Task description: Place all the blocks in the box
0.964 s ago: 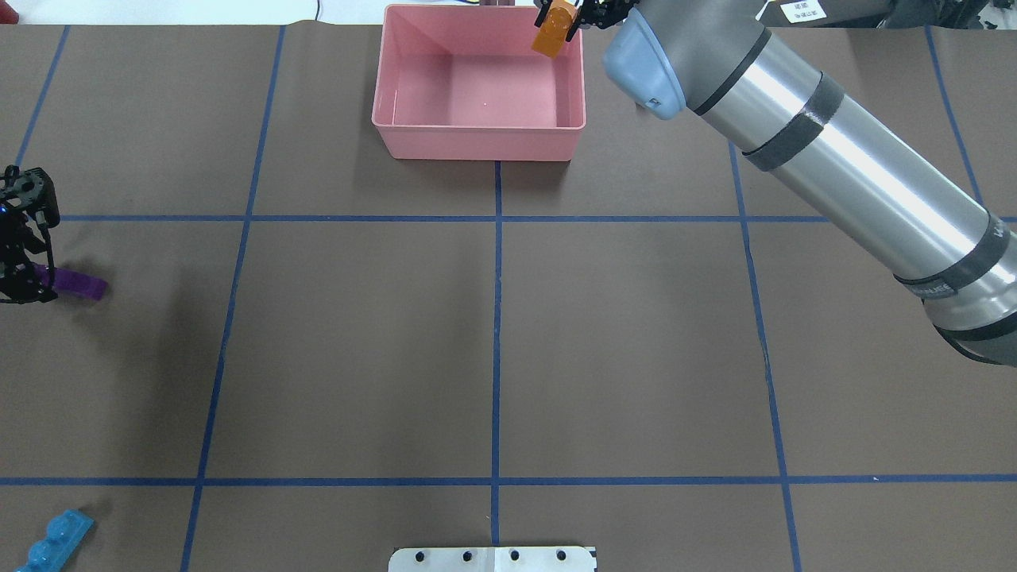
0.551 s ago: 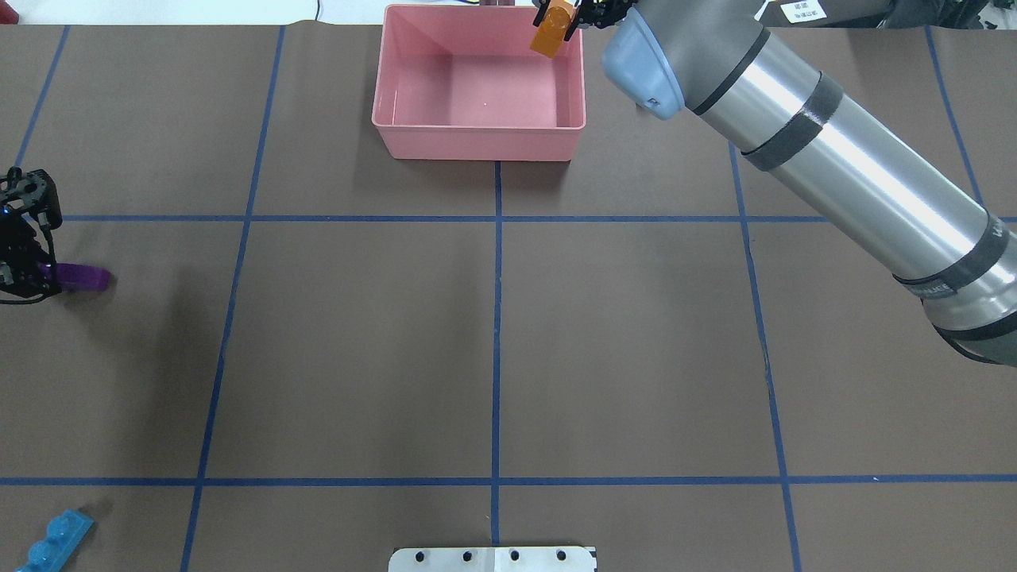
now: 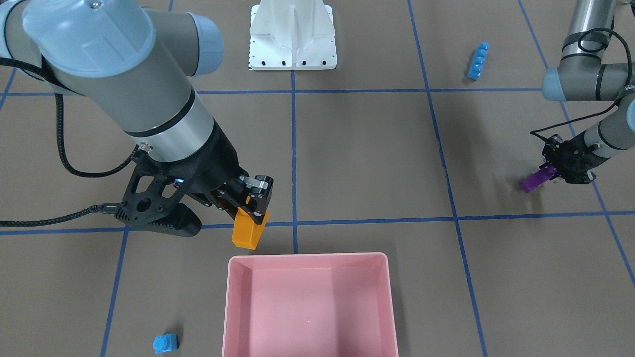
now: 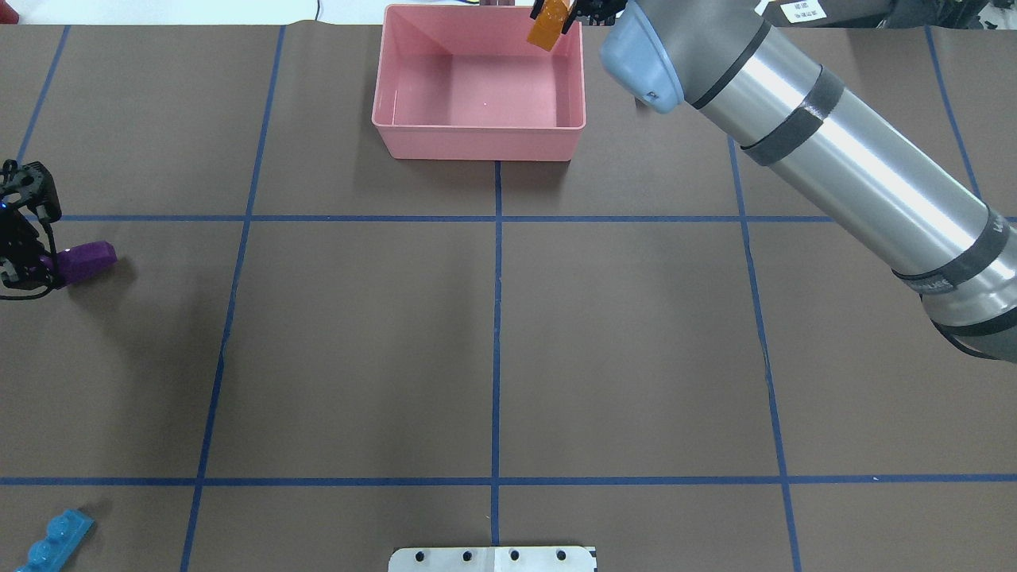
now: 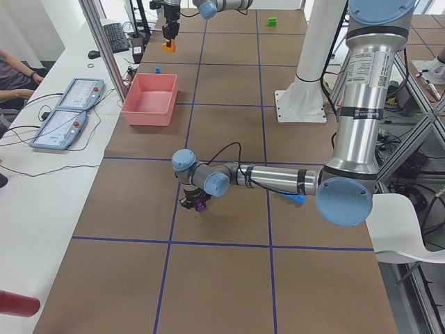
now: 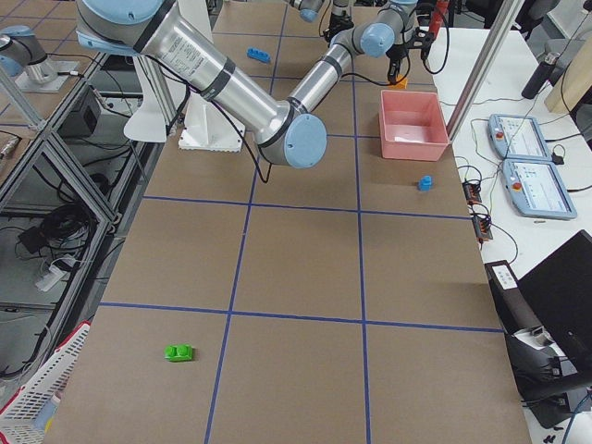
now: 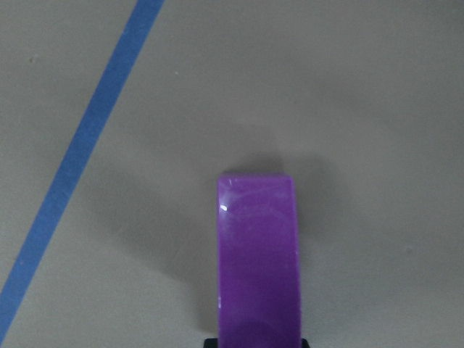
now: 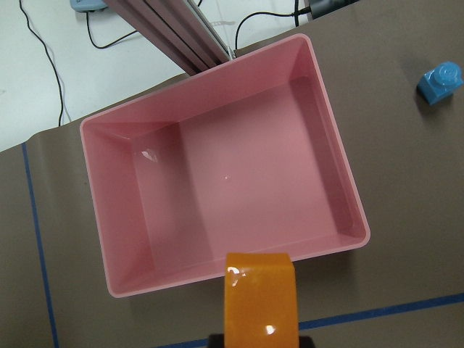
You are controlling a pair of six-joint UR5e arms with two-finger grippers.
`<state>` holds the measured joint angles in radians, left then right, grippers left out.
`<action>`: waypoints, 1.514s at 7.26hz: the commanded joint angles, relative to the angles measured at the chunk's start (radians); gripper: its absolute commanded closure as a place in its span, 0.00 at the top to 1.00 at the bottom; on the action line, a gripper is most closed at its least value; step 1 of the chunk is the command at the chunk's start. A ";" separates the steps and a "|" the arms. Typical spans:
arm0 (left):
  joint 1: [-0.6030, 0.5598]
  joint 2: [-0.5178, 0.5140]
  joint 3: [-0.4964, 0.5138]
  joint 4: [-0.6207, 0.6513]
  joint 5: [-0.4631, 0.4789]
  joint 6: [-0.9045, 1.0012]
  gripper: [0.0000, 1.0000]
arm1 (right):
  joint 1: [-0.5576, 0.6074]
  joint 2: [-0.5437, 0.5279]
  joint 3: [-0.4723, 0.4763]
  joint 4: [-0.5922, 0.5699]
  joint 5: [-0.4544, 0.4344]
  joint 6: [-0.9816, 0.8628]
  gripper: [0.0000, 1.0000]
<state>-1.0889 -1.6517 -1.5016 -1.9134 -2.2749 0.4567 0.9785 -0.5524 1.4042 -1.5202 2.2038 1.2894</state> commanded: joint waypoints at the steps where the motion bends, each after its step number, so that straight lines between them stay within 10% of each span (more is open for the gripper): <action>1: -0.002 0.023 -0.128 0.026 -0.027 -0.133 0.00 | -0.006 0.012 -0.037 0.020 -0.083 -0.015 0.00; 8: -0.051 -0.258 -0.177 0.269 -0.137 -0.379 0.00 | -0.133 0.123 -0.595 0.434 -0.185 -0.101 0.00; 10: -0.086 -0.316 -0.177 0.280 -0.184 -0.471 0.00 | -0.129 0.155 -0.602 0.436 -0.184 -0.099 0.99; 11: -0.088 -0.357 -0.177 0.269 -0.213 -0.551 0.00 | -0.106 0.172 -0.597 0.430 -0.173 -0.095 1.00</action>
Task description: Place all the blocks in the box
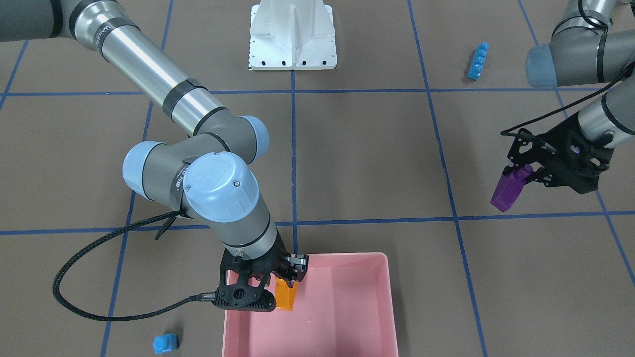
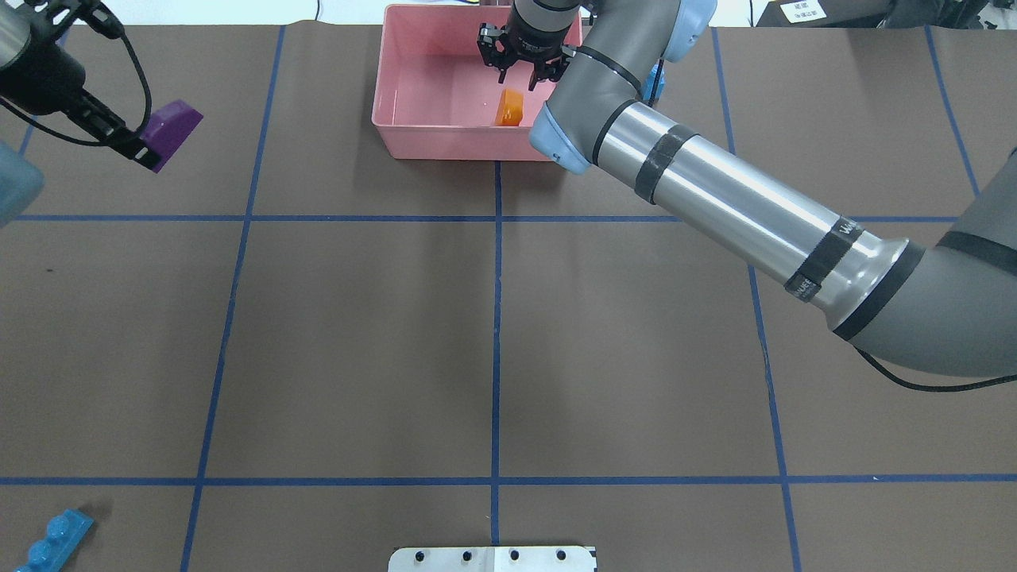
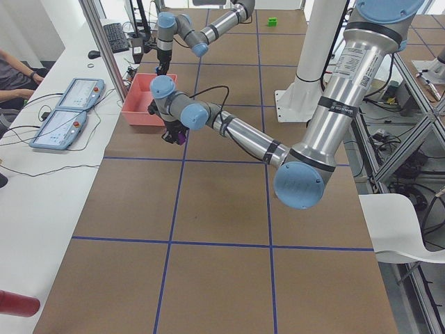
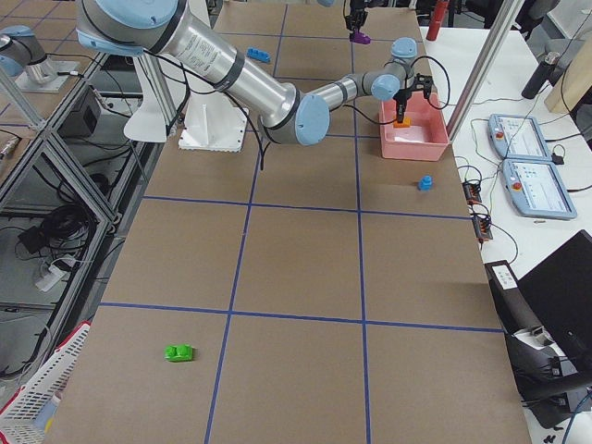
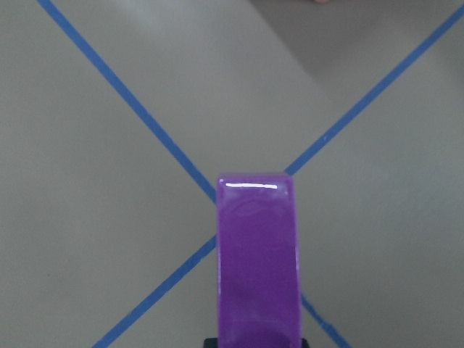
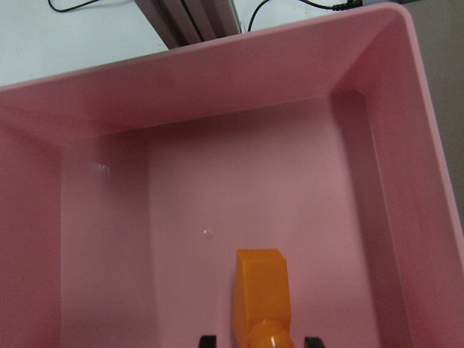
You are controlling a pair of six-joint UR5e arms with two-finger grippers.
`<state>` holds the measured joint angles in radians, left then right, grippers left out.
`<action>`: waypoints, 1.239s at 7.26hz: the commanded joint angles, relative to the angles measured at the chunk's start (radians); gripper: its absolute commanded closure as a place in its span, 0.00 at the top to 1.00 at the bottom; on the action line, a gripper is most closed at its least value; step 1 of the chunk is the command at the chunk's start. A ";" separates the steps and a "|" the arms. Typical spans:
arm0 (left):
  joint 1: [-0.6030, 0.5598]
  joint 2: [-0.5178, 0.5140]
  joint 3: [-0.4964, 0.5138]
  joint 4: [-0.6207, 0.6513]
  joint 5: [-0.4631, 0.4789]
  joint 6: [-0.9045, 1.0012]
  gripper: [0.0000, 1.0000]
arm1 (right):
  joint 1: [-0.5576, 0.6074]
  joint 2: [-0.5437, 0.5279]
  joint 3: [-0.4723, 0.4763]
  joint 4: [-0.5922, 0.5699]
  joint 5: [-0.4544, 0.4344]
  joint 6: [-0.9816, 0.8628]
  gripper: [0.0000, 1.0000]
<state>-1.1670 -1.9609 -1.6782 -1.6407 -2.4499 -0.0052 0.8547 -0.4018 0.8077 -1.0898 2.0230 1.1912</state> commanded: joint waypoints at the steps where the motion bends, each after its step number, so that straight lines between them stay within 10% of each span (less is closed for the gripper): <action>1: -0.006 -0.114 0.014 -0.005 -0.037 -0.196 0.00 | 0.052 0.021 0.025 -0.021 0.047 -0.001 1.00; 4: 0.013 -0.387 0.280 -0.161 -0.024 -0.477 0.00 | 0.170 -0.006 0.163 -0.409 0.069 -0.325 1.00; 9: 0.245 -0.680 0.685 -0.454 0.415 -0.726 0.00 | 0.236 -0.265 0.136 -0.058 0.054 -0.450 1.00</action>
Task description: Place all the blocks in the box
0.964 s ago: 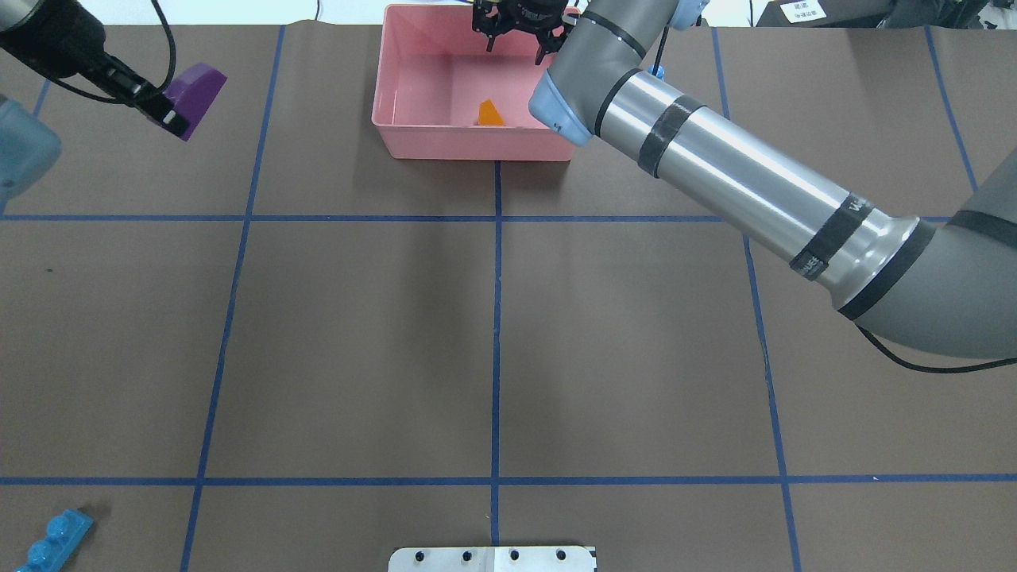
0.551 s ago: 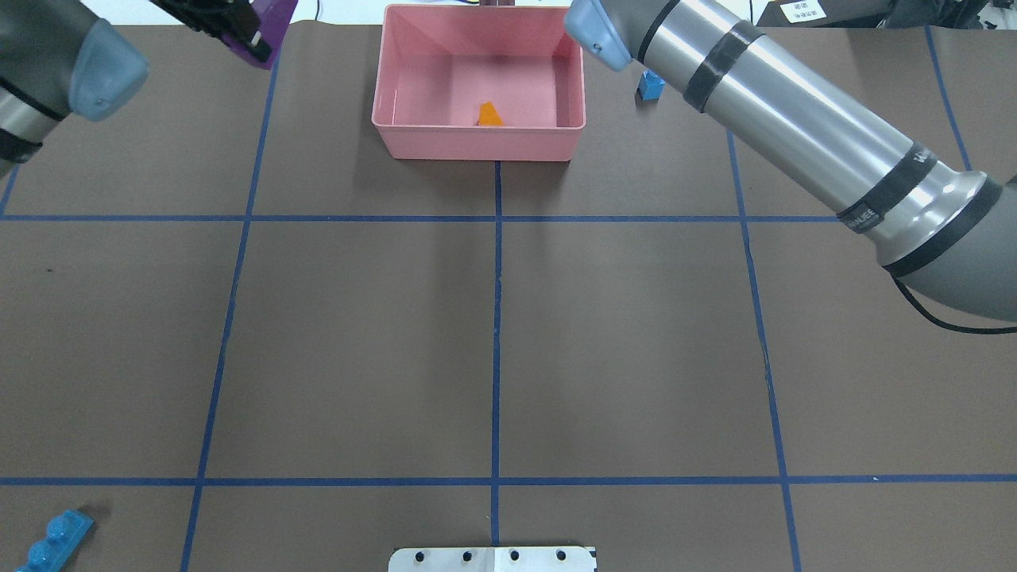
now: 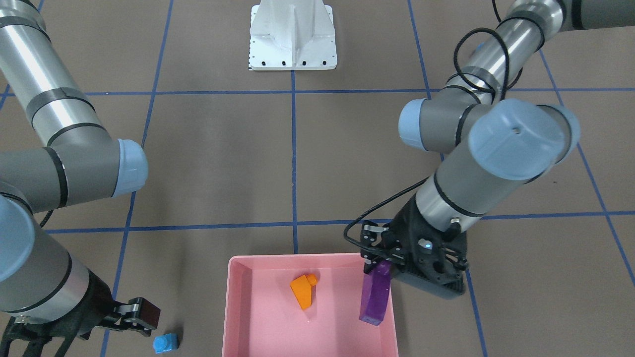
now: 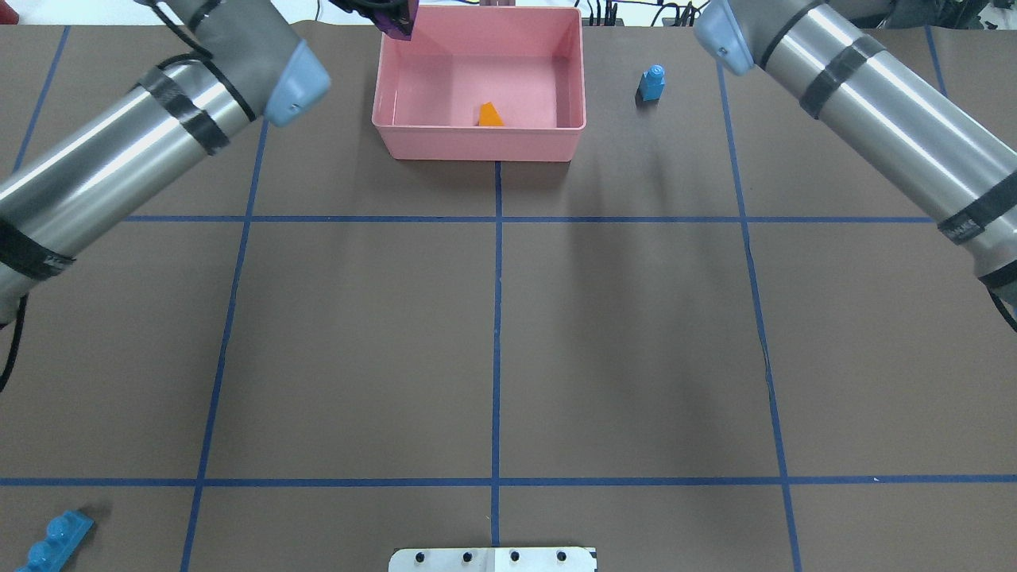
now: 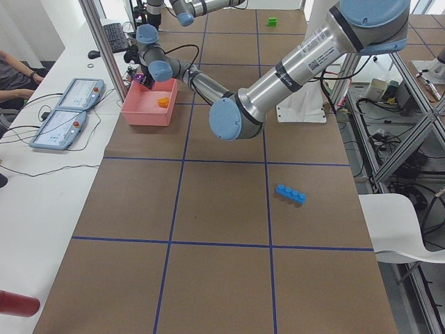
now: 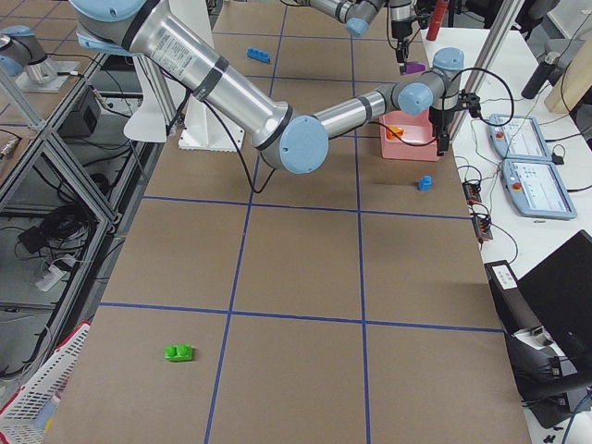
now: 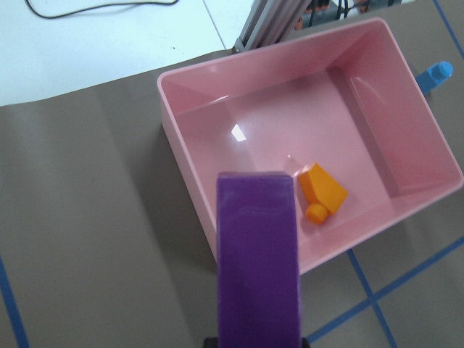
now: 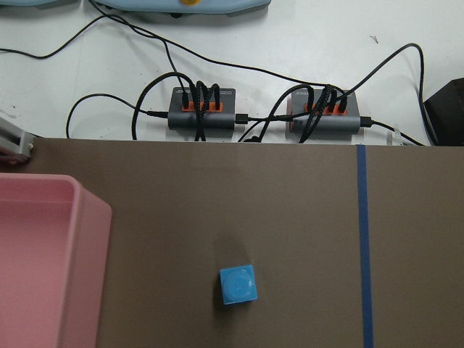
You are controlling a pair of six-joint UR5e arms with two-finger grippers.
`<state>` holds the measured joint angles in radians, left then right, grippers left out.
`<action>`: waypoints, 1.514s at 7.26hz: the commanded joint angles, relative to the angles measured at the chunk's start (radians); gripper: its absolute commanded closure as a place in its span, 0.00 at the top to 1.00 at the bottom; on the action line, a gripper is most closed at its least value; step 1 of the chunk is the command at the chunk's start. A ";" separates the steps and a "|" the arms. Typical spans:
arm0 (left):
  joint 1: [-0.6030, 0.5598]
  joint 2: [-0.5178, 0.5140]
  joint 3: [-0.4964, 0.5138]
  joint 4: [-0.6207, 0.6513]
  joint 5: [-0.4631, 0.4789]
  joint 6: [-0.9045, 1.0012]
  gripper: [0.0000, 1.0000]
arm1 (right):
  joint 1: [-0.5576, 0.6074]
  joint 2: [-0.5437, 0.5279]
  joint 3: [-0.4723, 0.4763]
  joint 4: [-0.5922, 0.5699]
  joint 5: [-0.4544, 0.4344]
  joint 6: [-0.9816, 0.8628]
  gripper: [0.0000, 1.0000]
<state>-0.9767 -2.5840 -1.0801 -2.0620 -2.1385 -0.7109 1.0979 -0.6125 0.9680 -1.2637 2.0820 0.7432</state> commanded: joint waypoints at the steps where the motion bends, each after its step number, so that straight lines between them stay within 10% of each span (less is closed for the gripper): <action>1: 0.090 -0.082 0.173 -0.105 0.165 -0.022 0.00 | -0.030 -0.064 -0.061 0.180 -0.028 0.004 1.00; 4: 0.153 -0.111 0.235 -0.118 0.256 -0.022 0.00 | -0.093 -0.053 -0.203 0.370 -0.120 0.008 1.00; 6: 0.159 -0.129 0.236 -0.110 0.259 -0.103 0.55 | -0.131 -0.044 -0.221 0.392 -0.170 0.008 1.00; 7: 0.164 -0.131 0.235 -0.110 0.270 -0.105 1.00 | -0.151 -0.035 -0.265 0.459 -0.196 0.012 1.00; 11: 0.181 -0.133 0.223 -0.112 0.305 -0.125 1.00 | -0.168 0.055 -0.412 0.491 -0.261 0.012 0.96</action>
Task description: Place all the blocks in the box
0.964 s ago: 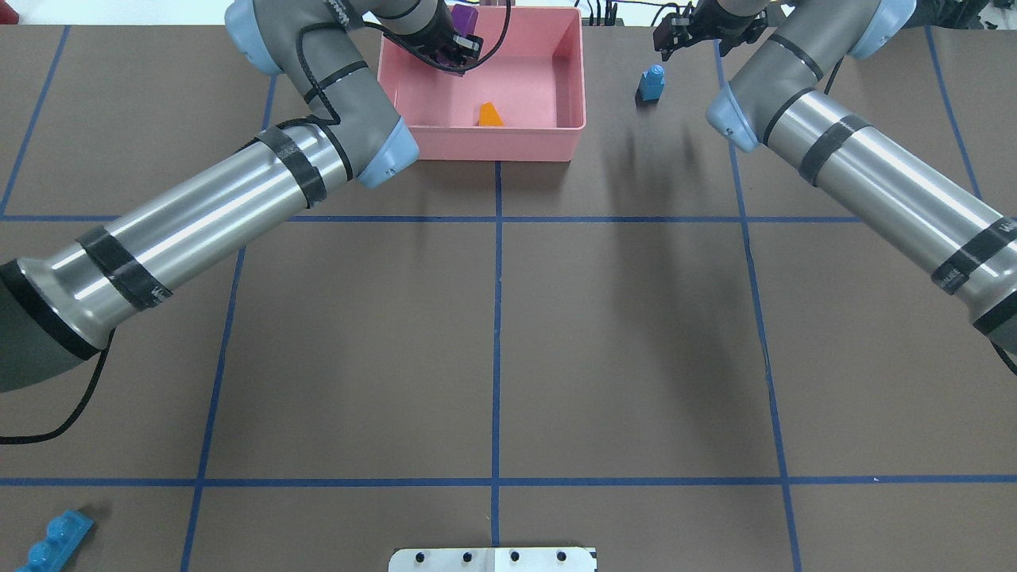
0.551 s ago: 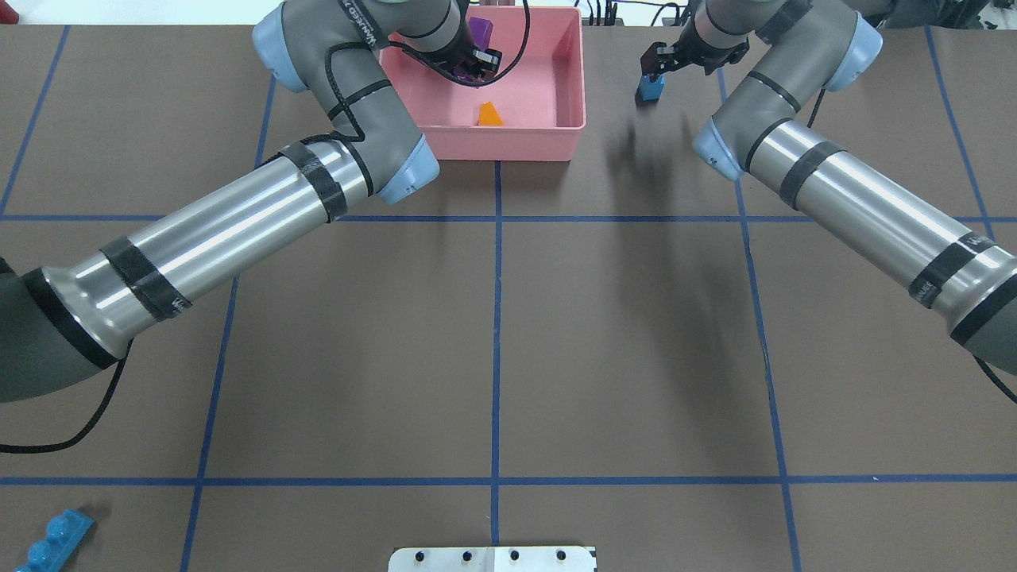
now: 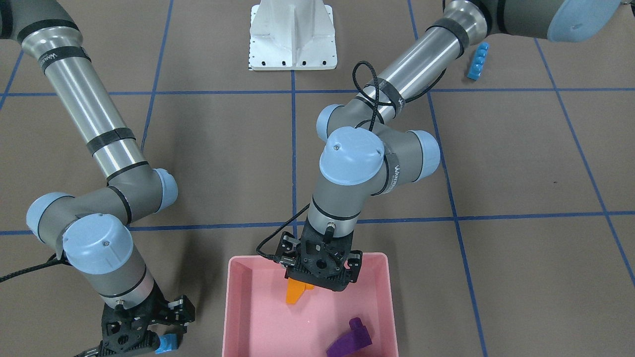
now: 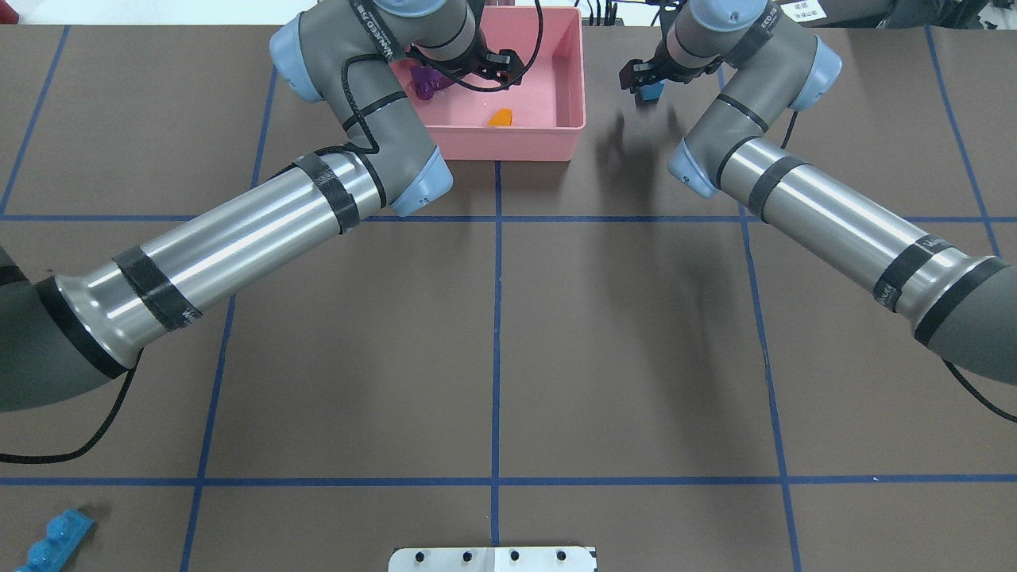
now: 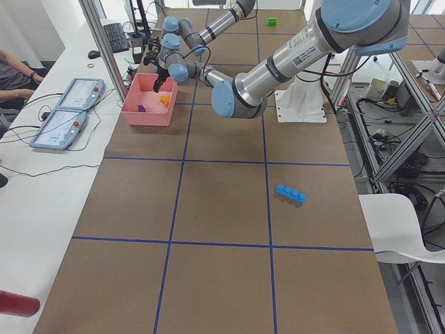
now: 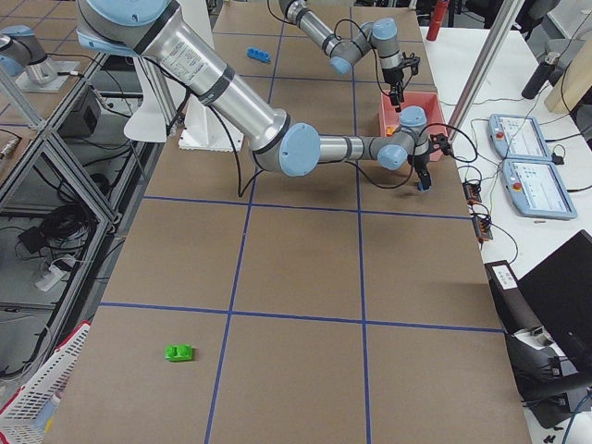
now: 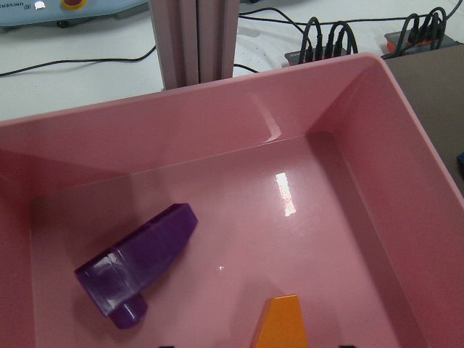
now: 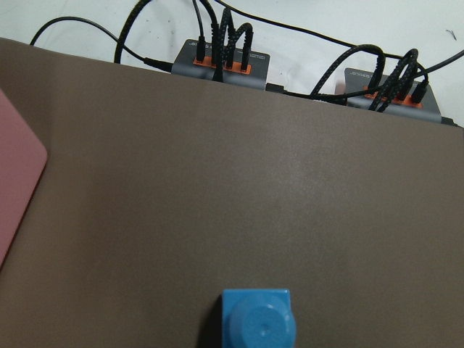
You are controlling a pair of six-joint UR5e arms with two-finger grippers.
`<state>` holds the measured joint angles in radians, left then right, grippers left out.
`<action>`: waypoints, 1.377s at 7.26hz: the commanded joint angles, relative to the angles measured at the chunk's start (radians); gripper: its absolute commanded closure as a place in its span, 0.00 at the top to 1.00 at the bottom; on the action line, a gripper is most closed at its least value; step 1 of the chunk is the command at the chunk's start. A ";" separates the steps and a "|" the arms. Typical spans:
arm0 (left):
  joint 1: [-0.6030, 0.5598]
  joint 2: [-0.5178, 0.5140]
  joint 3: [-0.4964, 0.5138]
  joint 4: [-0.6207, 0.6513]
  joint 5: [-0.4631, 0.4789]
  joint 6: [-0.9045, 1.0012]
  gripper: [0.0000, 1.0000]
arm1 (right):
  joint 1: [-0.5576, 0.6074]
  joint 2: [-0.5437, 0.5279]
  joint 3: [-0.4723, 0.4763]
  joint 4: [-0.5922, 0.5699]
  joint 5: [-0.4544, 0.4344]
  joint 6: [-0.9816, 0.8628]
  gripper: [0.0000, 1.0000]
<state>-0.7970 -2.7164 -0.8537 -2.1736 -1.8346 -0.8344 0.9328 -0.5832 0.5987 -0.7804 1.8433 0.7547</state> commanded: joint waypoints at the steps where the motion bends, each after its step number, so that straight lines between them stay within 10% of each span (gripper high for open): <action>1: 0.001 0.000 -0.007 0.000 0.001 -0.003 1.00 | -0.005 0.048 -0.084 0.021 -0.038 -0.002 0.93; 2: -0.001 0.000 -0.013 -0.002 0.001 -0.005 1.00 | -0.005 0.058 -0.109 0.036 -0.041 -0.002 0.80; 5: -0.007 0.007 -0.068 0.008 -0.005 -0.005 1.00 | -0.005 0.065 -0.123 0.036 -0.041 0.000 0.00; 8: -0.100 0.061 -0.218 0.172 -0.226 -0.012 1.00 | 0.044 0.083 -0.097 0.033 0.046 0.002 0.00; 10: -0.162 0.305 -0.489 0.202 -0.308 0.004 1.00 | 0.128 0.083 0.121 -0.119 0.210 0.027 0.00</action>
<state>-0.9235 -2.5536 -1.1840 -1.9926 -2.0937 -0.8391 1.0145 -0.5008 0.5886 -0.7924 1.9550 0.7677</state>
